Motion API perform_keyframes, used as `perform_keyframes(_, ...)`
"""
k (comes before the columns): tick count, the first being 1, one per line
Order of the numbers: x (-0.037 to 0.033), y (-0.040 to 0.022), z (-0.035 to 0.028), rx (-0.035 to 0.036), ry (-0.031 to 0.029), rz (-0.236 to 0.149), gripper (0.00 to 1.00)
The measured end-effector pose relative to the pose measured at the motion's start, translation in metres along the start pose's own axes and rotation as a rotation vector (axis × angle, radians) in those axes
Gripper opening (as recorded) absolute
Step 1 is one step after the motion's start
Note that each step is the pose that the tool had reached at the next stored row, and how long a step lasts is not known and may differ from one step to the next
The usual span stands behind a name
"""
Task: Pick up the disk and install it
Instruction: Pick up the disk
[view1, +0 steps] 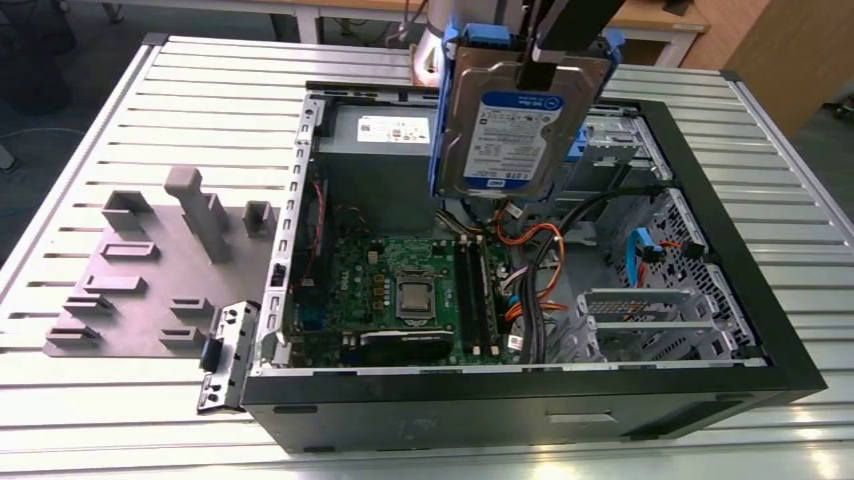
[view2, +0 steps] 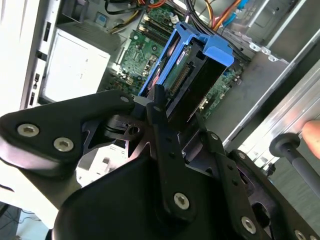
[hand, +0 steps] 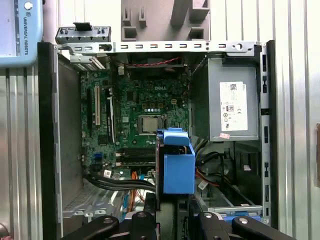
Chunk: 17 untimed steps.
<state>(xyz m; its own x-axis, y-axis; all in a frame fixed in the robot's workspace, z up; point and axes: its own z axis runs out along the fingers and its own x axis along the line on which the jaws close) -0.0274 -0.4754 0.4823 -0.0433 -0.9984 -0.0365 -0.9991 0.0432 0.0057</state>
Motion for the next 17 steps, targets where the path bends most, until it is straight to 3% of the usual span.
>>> perform_keyframes(17,0.0433,-0.0020,-0.0015,0.0000,-0.0001,0.000,0.35)
